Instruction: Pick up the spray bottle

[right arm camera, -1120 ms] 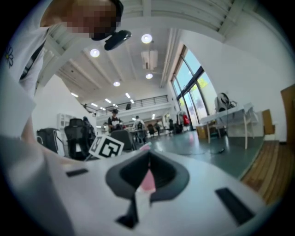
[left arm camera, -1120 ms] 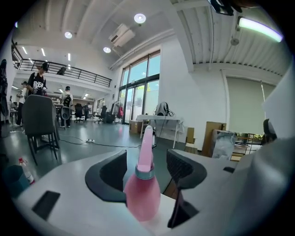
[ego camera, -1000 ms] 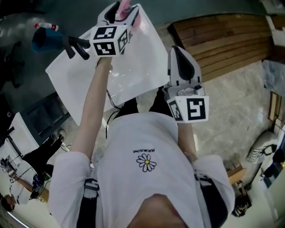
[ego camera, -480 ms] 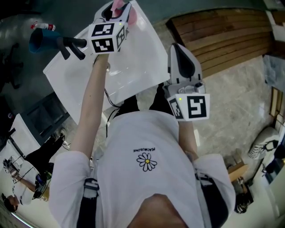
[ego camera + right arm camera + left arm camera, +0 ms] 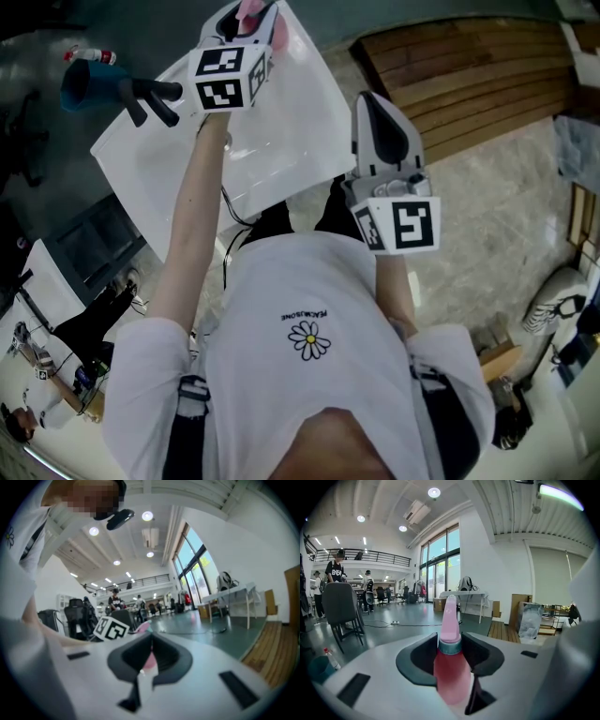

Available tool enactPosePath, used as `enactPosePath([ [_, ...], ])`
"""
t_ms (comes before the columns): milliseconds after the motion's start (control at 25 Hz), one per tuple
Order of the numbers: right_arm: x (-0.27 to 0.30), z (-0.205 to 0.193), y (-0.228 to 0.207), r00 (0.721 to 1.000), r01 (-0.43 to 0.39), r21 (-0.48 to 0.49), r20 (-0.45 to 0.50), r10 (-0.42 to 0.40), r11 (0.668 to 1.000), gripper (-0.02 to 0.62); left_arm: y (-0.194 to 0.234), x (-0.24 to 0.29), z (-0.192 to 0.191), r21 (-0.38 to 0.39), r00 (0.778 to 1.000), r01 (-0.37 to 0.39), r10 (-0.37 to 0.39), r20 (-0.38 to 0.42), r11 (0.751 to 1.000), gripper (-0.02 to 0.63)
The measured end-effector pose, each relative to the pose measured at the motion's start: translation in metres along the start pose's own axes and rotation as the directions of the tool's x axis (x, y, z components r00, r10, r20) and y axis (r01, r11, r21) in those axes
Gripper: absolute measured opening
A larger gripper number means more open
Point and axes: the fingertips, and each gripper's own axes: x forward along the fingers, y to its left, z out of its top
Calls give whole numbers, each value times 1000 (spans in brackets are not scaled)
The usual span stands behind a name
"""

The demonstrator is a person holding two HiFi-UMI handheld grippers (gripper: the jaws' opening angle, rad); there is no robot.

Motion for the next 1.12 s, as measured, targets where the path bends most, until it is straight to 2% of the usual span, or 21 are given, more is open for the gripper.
enactPosePath([
  [400,6,4,6,1000,-17,-2,3,17,1000,29,-4,-4,9,63,1000,-20,19,21,998,163],
  [760,18,28,25,997,-68,-29,41,69,997,29,4,-36,54,74,992,-63,55,111,995,163],
  [920,25,46,45,991,-108,-70,76,113,992,29,13,-67,76,67,984,-88,76,163,994,161],
  [1120,36,68,64,982,-149,-103,101,159,984,29,20,-118,125,69,956,-146,123,268,987,161],
])
